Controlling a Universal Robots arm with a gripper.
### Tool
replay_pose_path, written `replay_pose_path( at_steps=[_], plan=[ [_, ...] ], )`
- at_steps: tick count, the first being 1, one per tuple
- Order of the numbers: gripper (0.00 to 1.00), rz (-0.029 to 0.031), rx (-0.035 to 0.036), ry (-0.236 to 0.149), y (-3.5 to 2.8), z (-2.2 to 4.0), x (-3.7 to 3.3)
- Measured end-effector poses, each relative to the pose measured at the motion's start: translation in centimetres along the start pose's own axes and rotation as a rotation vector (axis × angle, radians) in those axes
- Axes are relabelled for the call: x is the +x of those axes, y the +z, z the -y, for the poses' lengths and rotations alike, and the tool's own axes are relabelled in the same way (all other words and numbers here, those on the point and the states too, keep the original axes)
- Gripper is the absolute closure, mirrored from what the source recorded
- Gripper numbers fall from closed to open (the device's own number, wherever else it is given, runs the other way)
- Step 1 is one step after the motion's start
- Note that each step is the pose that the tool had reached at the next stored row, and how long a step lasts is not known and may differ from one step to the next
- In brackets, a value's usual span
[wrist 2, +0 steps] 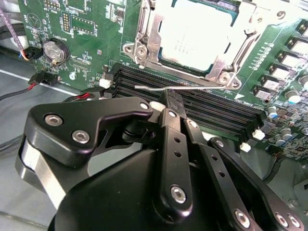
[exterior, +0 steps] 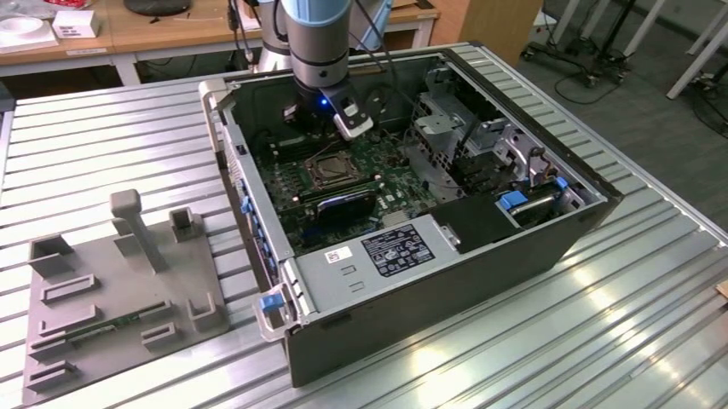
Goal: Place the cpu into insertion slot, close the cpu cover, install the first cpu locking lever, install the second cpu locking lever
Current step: 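Install the first cpu locking lever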
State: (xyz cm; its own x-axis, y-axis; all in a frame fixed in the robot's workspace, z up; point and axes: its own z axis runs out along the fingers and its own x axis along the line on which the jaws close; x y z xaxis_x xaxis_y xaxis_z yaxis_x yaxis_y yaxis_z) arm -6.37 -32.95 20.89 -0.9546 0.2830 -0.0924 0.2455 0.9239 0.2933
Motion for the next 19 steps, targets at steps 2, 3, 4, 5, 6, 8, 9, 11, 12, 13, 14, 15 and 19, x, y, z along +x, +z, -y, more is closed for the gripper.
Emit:
replay_pose_path(
  at_steps=[2, 3, 4, 5, 6, 8, 9, 11, 12, 13, 14, 15, 19],
  plan=[
    [0.89, 0.0, 0.0001, 0.0, 0.03, 0.01, 0.0],
    [0.89, 0.0, 0.0, 0.0, 0.04, 0.06, -0.03],
    [0.89, 0.0, 0.0001, 0.0, 0.07, 0.08, -0.03],
    [0.89, 0.0, 0.0001, 0.0, 0.07, 0.08, -0.03],
    [0.89, 0.0, 0.0001, 0.0, 0.08, 0.08, -0.03],
    [0.89, 0.0, -0.0003, 0.0, 0.15, 0.09, -0.06],
    [0.89, 0.0, -0.0001, 0.0, 0.18, 0.09, -0.08],
    [0.89, 0.0, 0.0, 0.0, 0.24, 0.1, -0.12],
    [0.89, -0.0001, 0.0001, 0.0, 0.27, 0.1, -0.13],
    [0.89, 0.0, 0.0001, 0.0, 0.3, 0.1, -0.15],
    [0.89, -0.0001, 0.0001, 0.0, 0.33, 0.1, -0.18],
    [0.89, -0.0001, 0.0001, 0.0, 0.36, 0.1, -0.21],
    [0.89, 0.0, 0.0001, 0.0, 0.41, 0.11, -0.27]
  ],
)
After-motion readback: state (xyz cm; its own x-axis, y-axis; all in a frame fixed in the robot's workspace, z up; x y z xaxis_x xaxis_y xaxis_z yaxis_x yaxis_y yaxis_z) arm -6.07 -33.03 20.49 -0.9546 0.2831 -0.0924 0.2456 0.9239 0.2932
